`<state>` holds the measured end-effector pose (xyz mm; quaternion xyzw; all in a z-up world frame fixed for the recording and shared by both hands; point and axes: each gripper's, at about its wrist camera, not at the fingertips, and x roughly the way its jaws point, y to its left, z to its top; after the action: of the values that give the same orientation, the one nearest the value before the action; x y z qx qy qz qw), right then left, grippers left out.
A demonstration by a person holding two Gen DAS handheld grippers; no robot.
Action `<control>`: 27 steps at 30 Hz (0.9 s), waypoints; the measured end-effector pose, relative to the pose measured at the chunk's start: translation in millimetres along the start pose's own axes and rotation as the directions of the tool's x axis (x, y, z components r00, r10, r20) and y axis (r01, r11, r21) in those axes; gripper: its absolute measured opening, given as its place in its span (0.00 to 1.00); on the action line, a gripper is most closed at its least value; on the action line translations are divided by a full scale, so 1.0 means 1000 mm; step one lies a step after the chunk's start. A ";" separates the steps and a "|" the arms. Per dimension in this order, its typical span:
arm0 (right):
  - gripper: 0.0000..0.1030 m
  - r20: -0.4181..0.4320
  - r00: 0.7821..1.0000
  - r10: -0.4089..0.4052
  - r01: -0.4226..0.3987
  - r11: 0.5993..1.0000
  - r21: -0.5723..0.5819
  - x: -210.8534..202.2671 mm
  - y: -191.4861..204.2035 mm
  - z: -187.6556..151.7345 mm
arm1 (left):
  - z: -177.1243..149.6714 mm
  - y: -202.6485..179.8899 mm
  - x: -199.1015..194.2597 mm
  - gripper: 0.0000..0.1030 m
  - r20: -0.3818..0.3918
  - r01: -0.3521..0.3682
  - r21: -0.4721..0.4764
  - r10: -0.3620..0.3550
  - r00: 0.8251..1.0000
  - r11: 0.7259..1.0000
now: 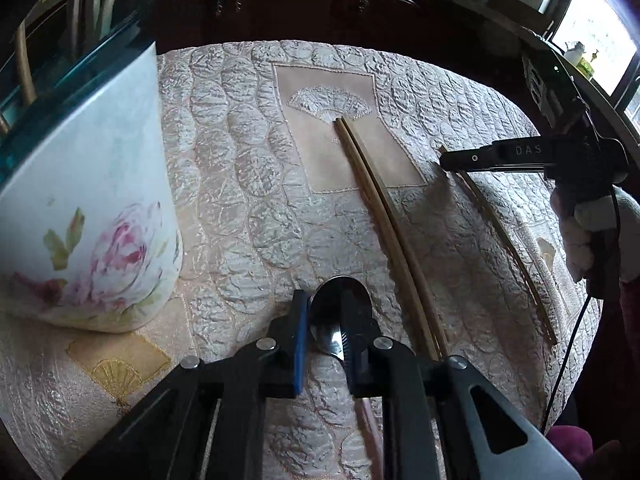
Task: Organize utensils
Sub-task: 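Lift the metal spoon and chopstick and carry them over the cup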
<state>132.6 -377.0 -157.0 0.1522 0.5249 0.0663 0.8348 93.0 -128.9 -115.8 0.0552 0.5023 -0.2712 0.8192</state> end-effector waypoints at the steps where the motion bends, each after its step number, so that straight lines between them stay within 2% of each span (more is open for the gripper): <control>1: 0.18 -0.002 1.000 -0.015 0.015 1.000 -0.018 0.002 0.003 0.006 | -0.001 -0.001 0.000 0.11 -0.002 0.000 0.002 0.000 1.000 1.000; 2: 0.10 -0.004 0.999 -0.033 0.033 0.999 -0.038 0.003 0.007 0.006 | -0.001 0.000 -0.002 0.08 -0.003 0.007 -0.006 -0.007 1.000 1.000; 3: 0.10 -0.003 0.999 -0.037 0.036 0.998 -0.052 0.003 0.010 0.007 | -0.002 0.001 -0.004 0.07 -0.003 0.015 -0.014 -0.015 1.000 1.000; 7: 0.08 0.027 0.999 -0.027 0.029 0.997 -0.076 -0.009 0.021 0.002 | -0.009 0.010 -0.019 0.03 0.010 0.026 -0.060 -0.025 1.000 0.998; 11: 0.07 0.072 0.997 0.001 0.005 0.996 -0.088 -0.034 0.030 -0.009 | -0.019 0.015 -0.039 0.02 0.032 0.032 -0.108 -0.029 0.999 0.994; 15: 0.07 0.124 0.991 0.041 -0.030 0.995 -0.090 -0.062 0.039 -0.019 | -0.023 0.012 -0.070 0.02 0.087 0.039 -0.124 -0.029 0.996 0.991; 21: 0.07 0.208 0.971 0.117 -0.098 0.990 -0.099 -0.111 0.052 -0.038 | -0.022 0.013 -0.123 0.02 0.187 0.024 -0.129 0.001 0.982 0.991; 27: 0.07 0.256 0.953 0.160 -0.122 0.979 -0.161 -0.149 0.076 -0.041 | -0.018 0.021 -0.169 0.02 0.274 -0.004 -0.133 0.041 0.961 0.991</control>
<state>34.1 -337.5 -21.5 0.1364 0.3888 0.1422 0.9000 30.2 -39.0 16.1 -0.0317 0.3992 -0.2333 0.8861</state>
